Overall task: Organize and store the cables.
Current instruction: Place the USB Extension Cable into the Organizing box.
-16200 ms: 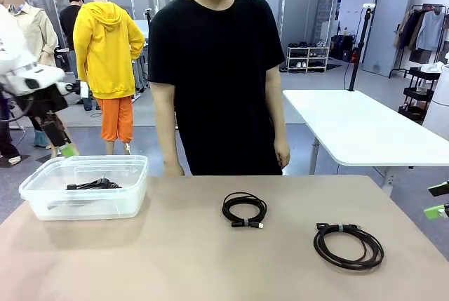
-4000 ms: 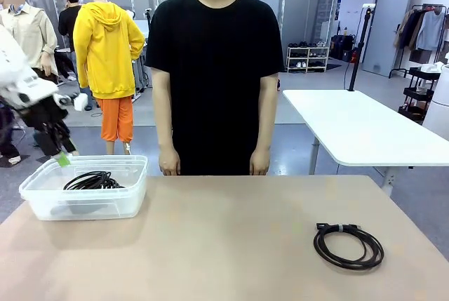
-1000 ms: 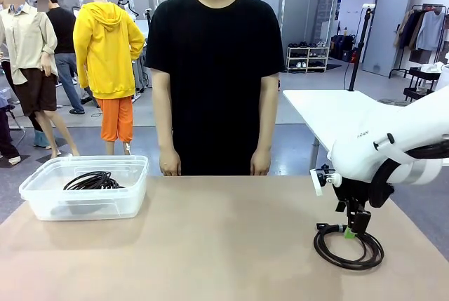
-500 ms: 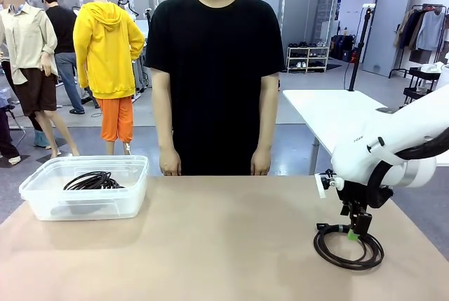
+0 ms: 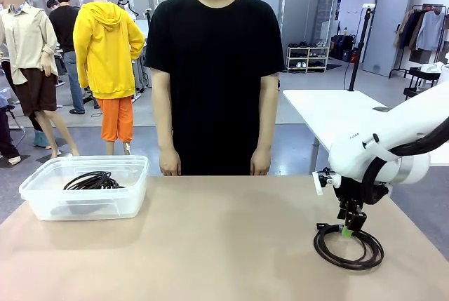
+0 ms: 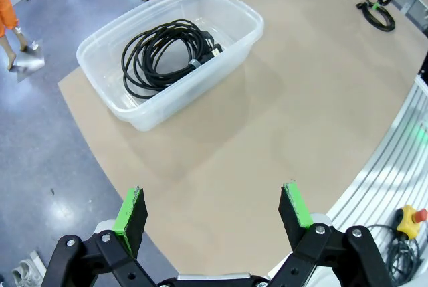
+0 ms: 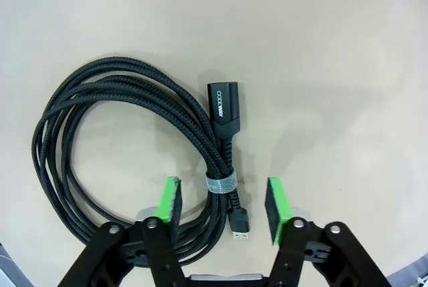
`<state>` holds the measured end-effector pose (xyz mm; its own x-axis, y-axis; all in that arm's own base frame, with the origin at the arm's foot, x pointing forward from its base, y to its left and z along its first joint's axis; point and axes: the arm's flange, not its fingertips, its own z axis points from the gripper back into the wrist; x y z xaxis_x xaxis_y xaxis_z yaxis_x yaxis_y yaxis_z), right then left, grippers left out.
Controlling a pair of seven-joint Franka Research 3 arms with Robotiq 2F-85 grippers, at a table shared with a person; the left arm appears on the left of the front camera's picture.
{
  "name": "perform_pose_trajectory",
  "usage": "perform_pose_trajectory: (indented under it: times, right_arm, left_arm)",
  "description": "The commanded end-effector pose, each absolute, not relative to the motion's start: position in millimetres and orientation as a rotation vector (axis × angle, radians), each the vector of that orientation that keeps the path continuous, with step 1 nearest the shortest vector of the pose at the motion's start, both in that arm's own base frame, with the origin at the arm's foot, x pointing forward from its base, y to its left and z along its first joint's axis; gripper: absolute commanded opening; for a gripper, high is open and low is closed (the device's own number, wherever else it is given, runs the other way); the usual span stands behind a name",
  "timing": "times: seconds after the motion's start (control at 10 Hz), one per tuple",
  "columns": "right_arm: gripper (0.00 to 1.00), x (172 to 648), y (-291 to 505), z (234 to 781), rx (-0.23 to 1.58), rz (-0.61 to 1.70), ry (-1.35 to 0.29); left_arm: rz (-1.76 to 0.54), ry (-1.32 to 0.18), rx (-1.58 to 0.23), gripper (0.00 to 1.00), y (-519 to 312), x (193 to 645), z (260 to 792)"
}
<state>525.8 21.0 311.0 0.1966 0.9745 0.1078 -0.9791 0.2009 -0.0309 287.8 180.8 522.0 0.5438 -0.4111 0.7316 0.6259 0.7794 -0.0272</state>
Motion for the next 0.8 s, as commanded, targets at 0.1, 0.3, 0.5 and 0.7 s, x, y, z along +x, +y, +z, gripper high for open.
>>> perform_pose_trajectory:
  times: [0.1, 0.3, 0.5, 0.7]
  right_arm:
    - [0.00, 538, 17, 310, 0.100, 1.366, -0.117]
    - [0.00, 542, 21, 306, 0.094, 1.365, -0.081]
    - [0.00, 542, 23, 304, 0.096, 1.365, -0.075]
    - [0.00, 536, 30, 336, 0.056, 1.361, -0.082]
  left_arm:
    - [-0.614, -0.761, -0.301, 1.00, 180, 288, 523]
    - [-0.614, -0.761, -0.301, 1.00, 180, 288, 523]
    - [-0.614, -0.761, -0.301, 1.00, 180, 288, 523]
    - [-0.614, -0.761, -0.301, 1.00, 180, 288, 523]
